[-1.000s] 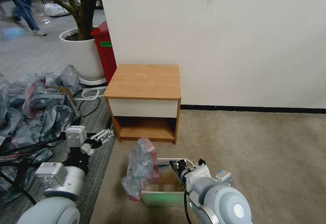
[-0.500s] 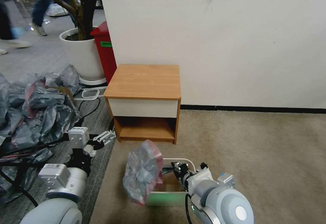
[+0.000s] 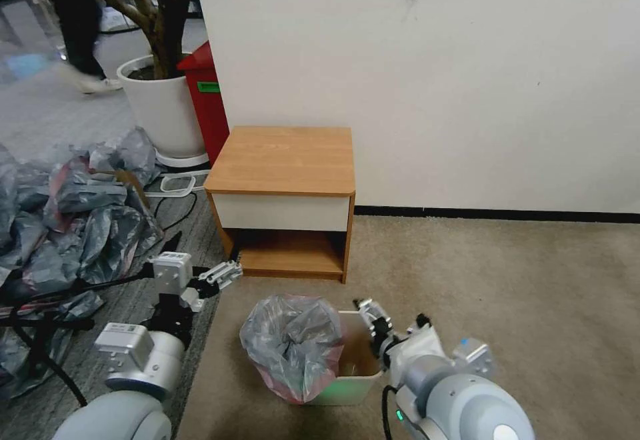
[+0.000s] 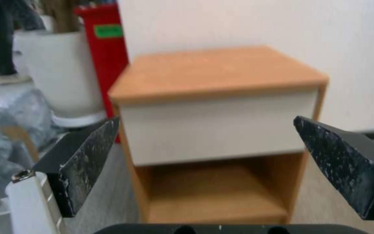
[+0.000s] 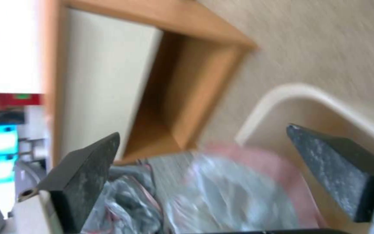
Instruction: Pick up the garbage bag from the table and place it over the trash can.
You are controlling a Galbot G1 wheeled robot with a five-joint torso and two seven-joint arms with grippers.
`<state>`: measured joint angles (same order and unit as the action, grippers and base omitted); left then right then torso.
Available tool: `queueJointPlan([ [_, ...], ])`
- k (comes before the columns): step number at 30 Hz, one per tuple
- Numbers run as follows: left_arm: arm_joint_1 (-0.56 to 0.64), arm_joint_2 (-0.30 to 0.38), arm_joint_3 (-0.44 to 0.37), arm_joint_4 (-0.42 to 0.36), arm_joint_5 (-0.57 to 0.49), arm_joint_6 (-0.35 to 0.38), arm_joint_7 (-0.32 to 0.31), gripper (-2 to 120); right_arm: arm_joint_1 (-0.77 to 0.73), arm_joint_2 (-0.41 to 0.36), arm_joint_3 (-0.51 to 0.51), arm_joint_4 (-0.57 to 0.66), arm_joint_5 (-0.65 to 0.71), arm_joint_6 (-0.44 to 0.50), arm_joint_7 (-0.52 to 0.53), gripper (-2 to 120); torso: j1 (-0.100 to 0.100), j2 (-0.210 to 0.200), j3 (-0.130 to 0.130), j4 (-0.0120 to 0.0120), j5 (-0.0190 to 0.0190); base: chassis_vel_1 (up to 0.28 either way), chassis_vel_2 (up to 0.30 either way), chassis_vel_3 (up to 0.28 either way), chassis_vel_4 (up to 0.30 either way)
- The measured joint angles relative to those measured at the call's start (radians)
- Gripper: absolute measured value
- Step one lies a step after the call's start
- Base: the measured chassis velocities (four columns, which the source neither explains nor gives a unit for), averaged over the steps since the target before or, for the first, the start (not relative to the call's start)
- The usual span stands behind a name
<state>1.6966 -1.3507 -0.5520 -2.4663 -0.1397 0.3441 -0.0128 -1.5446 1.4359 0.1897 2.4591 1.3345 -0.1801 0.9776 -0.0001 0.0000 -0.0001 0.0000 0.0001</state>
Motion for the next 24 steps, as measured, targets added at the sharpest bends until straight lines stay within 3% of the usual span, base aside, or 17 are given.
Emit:
queueJointPlan([
  [3, 0.01, 0.015, 0.028, 0.027, 0.02, -0.006, -0.001, 100, -0.019, -0.004, 0.048, 0.008, -0.051, -0.058, -0.095, 100, 0.0, 0.0, 0.0, 0.0, 0.0, 0.0, 0.0, 0.0, 0.0],
  [6, 0.039, 0.029, 0.053, 0.061, 0.049, -0.032, -0.003, 100, -0.054, -0.018, 0.132, 0.011, -0.123, -0.127, -0.265, 100, 0.0, 0.0, 0.0, 0.0, 0.0001, 0.0, 0.0, 0.0, 0.0],
  [7, 0.039, 0.029, 0.053, 0.061, 0.049, -0.032, -0.003, 100, -0.054, -0.018, 0.132, 0.011, -0.123, -0.127, -0.265, 100, 0.0, 0.0, 0.0, 0.0, 0.0001, 0.0, 0.0, 0.0, 0.0],
  [8, 0.051, 0.029, 0.059, 0.076, 0.064, -0.052, -0.005, 100, -0.073, -0.029, 0.16, 0.008, -0.172, -0.135, -0.352, 100, 0.0, 0.0, 0.0, 0.0, 0.0, 0.0, 0.0, 0.0, 0.0],
  [10, 0.063, 0.027, 0.067, 0.097, 0.088, -0.085, -0.01, 100, -0.098, -0.043, 0.185, -0.009, -0.267, -0.129, -0.46, 100, 0.0, 0.0, 0.0, 0.0001, 0.0, 0.0, 0.0, 0.0, 0.0],
  [11, 0.069, 0.025, 0.074, 0.112, 0.103, -0.107, -0.016, 100, -0.125, -0.055, 0.201, -0.032, -0.372, -0.097, -0.568, 100, 0.0, 0.0, 0.0, 0.0001, 0.0, 0.0, 0.0, 0.0, 0.0],
  [12, 0.069, 0.025, 0.074, 0.112, 0.103, -0.107, -0.016, 100, -0.125, -0.055, 0.201, -0.032, -0.372, -0.097, -0.568, 100, 0.0, 0.0, 0.0, 0.0001, 0.0, 0.0, 0.0, 0.0, 0.0],
  [15, 0.07, 0.021, 0.087, 0.135, 0.113, -0.119, -0.026, 100, -0.171, -0.066, 0.207, -0.084, -0.581, -0.009, -0.744, 100, 0.0, 0.0, 0.0, 0.0, -0.0001, 0.0, 0.0, 0.0, 0.0],
  [19, 0.069, 0.016, 0.093, 0.155, 0.114, -0.113, -0.026, 100, -0.191, -0.062, 0.186, -0.111, -0.683, 0.05, -0.804, 100, 0.0, 0.0, 0.0, 0.0, 0.0, 0.0, 0.0, 0.0, 0.0],
  [24, 0.076, 0.008, 0.1, 0.181, 0.129, -0.06, -0.027, 100, -0.196, -0.055, 0.181, -0.116, -0.705, 0.073, -0.805, 100, 0.0, 0.0, 0.0, 0.0001, 0.0, 0.0, 0.0, 0.0, 0.0],
])
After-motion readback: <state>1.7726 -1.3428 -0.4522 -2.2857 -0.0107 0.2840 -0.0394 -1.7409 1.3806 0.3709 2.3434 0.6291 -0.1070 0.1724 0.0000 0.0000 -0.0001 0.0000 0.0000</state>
